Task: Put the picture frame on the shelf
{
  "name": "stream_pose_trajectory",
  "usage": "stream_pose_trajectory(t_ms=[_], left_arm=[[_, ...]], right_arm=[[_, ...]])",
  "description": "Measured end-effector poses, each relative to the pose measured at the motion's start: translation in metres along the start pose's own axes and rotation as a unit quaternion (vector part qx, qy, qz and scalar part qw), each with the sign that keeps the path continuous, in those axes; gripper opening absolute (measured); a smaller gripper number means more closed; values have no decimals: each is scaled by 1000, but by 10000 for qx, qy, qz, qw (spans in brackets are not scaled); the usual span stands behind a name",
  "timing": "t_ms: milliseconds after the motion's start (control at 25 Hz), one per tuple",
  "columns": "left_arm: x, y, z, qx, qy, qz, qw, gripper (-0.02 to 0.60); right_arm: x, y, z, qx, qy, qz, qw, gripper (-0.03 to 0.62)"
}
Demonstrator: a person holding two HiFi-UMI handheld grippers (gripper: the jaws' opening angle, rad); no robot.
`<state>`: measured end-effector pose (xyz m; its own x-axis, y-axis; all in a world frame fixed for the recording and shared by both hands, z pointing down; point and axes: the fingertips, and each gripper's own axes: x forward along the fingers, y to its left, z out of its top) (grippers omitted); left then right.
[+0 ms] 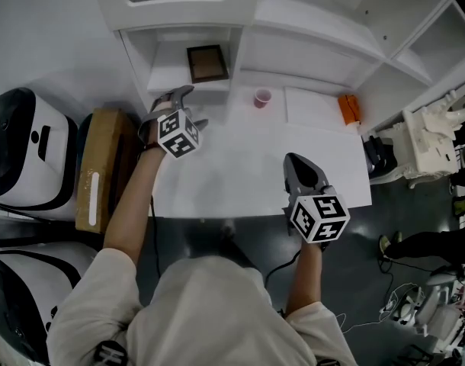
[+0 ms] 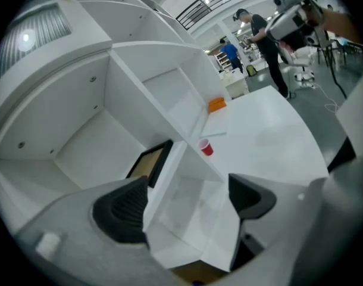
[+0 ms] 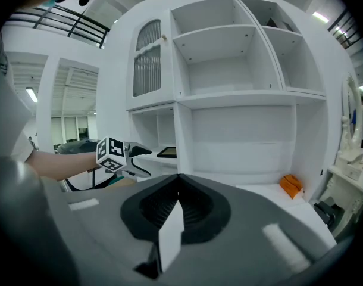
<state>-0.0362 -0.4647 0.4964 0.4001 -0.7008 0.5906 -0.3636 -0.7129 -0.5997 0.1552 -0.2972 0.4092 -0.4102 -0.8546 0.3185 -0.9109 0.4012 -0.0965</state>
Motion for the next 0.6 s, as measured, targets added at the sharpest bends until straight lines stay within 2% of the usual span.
stream_pose_trajectory(t_ms=[240, 600], left_arm=[[-36, -2, -17, -156, 27, 233, 9996, 374], [-104, -16, -11, -713, -661, 296, 9948, 273]], right_arm=[[-11, 23, 3, -37, -110, -4, 9999, 6], [-28, 57, 4, -23, -197, 28, 9998, 6]])
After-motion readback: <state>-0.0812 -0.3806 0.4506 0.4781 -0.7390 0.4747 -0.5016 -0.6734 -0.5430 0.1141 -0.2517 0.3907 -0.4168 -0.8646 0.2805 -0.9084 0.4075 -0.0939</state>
